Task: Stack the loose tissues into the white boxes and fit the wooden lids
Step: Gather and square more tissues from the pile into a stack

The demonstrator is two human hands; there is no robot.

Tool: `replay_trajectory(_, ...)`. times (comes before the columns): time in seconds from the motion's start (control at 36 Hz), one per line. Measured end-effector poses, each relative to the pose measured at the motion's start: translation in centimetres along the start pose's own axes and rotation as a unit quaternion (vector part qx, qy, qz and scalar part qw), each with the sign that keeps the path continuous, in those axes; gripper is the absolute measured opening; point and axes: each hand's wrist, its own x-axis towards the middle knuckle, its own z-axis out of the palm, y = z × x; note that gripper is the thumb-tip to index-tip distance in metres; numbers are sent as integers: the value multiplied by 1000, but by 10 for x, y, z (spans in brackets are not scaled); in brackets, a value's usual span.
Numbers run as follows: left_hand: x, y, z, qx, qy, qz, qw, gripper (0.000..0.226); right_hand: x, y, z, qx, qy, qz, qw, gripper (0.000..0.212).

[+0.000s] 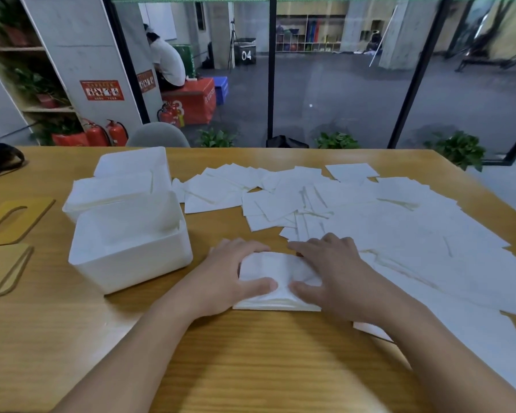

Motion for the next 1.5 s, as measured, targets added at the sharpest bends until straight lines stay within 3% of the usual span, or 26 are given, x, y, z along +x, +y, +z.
replay_trajectory(0.08,0,0,1,0,-6,-2,1000,65,14,-4,-17,-40,-59,-10,997,63)
replay_trajectory(0.22,-2,1,2,-10,11,1,1000,63,34,-26,-37,-96,-156,-26,983,26)
replay_trajectory(0.33,-6,5,4,-25,31,1,999,56,47,-41,-44,-85,-207,9,975,37)
replay_trajectory(0.42,-10,7,7,-46,55,5,997,53,52,-48,-45,-85,-229,13,970,33)
replay_trajectory(0.5,-16,9,9,-82,83,-8,993,70,51,-51,-48,-74,-235,32,969,31)
replay_trajectory(0.61,-23,14,7,-164,119,-30,979,103,39,-49,-48,-13,-183,38,982,20)
replay_trajectory(0.72,-33,15,14,-345,162,-18,924,89,11,-38,-40,155,-31,47,986,26)
replay_trajectory(0.78,-40,18,19,-380,178,-9,908,85,-7,-34,-33,259,52,69,962,38)
replay_trajectory(0.86,-50,22,23,-391,188,-8,901,73,-28,-35,-17,432,147,92,885,50)
replay_trajectory(1.0,-65,34,35,-427,162,-19,889,41,-47,-50,14,520,163,101,832,38)
replay_trajectory(1.08,-68,40,42,-441,189,-31,877,48,-46,-58,21,556,188,115,801,36)
replay_trajectory(1.25,-77,40,46,-392,235,-36,889,92,-49,-65,29,542,199,100,810,53)
replay_trajectory(1.39,-80,47,52,-373,249,-41,893,90,-51,-65,31,527,190,92,823,67)
replay_trajectory(1.5,-80,48,53,-405,263,-54,874,74,-53,-68,35,525,190,76,826,70)
